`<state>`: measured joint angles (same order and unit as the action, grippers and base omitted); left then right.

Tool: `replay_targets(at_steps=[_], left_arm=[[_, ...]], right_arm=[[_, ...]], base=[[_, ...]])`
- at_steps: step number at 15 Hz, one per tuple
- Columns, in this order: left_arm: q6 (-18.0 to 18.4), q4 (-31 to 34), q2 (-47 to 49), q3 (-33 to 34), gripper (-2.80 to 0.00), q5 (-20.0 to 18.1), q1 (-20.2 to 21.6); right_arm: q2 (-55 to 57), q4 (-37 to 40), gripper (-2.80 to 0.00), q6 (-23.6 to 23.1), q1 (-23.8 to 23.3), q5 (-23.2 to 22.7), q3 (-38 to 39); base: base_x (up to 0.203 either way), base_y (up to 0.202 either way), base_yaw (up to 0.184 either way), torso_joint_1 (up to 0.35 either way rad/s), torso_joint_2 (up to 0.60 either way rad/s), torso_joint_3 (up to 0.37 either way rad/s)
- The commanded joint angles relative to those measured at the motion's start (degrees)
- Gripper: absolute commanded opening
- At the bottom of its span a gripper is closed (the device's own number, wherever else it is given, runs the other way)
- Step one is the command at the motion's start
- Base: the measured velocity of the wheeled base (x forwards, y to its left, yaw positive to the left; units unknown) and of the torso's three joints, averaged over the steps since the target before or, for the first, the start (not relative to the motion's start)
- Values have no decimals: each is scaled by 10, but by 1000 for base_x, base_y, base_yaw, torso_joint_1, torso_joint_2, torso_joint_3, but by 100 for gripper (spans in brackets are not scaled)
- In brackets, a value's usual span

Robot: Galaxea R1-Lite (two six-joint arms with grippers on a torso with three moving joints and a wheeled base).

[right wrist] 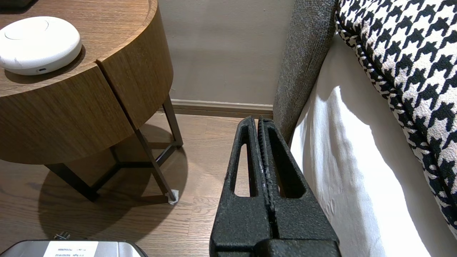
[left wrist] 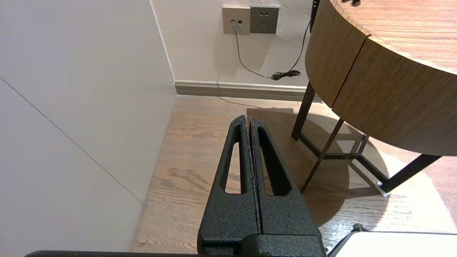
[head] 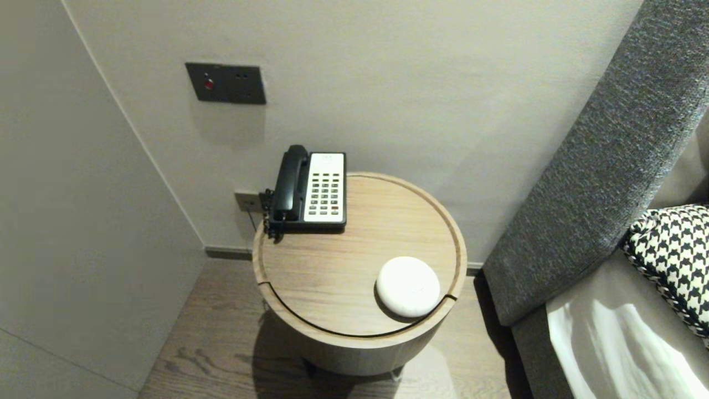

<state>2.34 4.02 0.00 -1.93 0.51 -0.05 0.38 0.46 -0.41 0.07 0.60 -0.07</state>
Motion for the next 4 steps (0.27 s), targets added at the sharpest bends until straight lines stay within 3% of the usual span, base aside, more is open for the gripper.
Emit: replay_targets(at_steps=[1, 4], left_arm=[[0, 0, 0, 0, -280, 0, 0], [0, 0, 0, 0, -280, 0, 0]], right_arm=[[1, 0, -280, 1, 1, 0, 1], [1, 0, -280, 1, 1, 0, 0]], base=[[0, 0, 0, 0, 0, 0], [0, 0, 0, 0, 0, 0]])
